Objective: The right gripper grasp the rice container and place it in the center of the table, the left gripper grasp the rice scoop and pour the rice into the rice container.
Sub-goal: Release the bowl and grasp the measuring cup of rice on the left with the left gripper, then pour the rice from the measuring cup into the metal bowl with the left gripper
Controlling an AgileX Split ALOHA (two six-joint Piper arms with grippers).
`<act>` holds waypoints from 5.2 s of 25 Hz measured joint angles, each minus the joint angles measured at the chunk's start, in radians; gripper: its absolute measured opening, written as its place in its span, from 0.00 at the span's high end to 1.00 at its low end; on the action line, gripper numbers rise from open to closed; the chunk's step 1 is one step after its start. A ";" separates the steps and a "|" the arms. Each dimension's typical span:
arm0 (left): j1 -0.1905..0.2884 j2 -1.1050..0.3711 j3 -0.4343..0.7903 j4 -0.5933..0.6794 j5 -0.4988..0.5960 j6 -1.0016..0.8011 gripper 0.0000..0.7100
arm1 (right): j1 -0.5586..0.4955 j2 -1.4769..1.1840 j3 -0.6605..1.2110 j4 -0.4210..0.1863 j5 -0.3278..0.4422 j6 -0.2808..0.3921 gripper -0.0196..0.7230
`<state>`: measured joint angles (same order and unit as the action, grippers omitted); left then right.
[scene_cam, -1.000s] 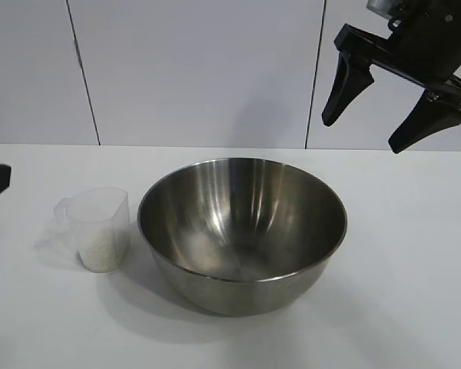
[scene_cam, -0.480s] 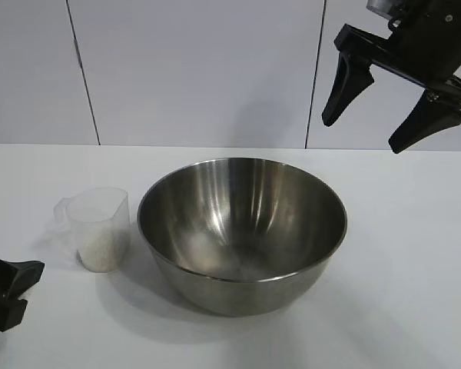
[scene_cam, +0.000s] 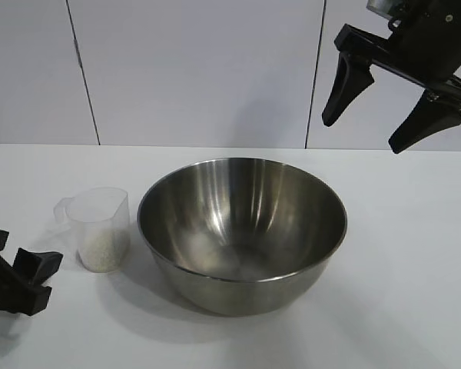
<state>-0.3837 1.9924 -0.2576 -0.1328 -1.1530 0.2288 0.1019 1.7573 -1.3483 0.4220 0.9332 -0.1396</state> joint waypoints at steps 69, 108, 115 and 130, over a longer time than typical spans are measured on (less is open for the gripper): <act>0.037 0.082 -0.222 0.036 0.001 -0.056 0.97 | 0.000 0.000 0.000 0.002 0.001 -0.002 0.15; -0.148 -0.273 -0.543 0.388 0.529 0.324 0.98 | 0.000 0.000 0.000 -0.066 -0.001 0.058 0.15; -0.181 -0.273 -0.571 0.409 0.556 0.553 0.98 | 0.000 0.000 0.000 -0.066 -0.001 0.060 0.15; -0.190 -0.235 -0.581 0.659 0.537 1.003 0.98 | 0.000 0.000 0.000 -0.066 0.013 0.060 0.15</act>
<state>-0.5733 1.7578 -0.8386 0.5260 -0.6158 1.2314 0.1019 1.7573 -1.3483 0.3557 0.9460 -0.0793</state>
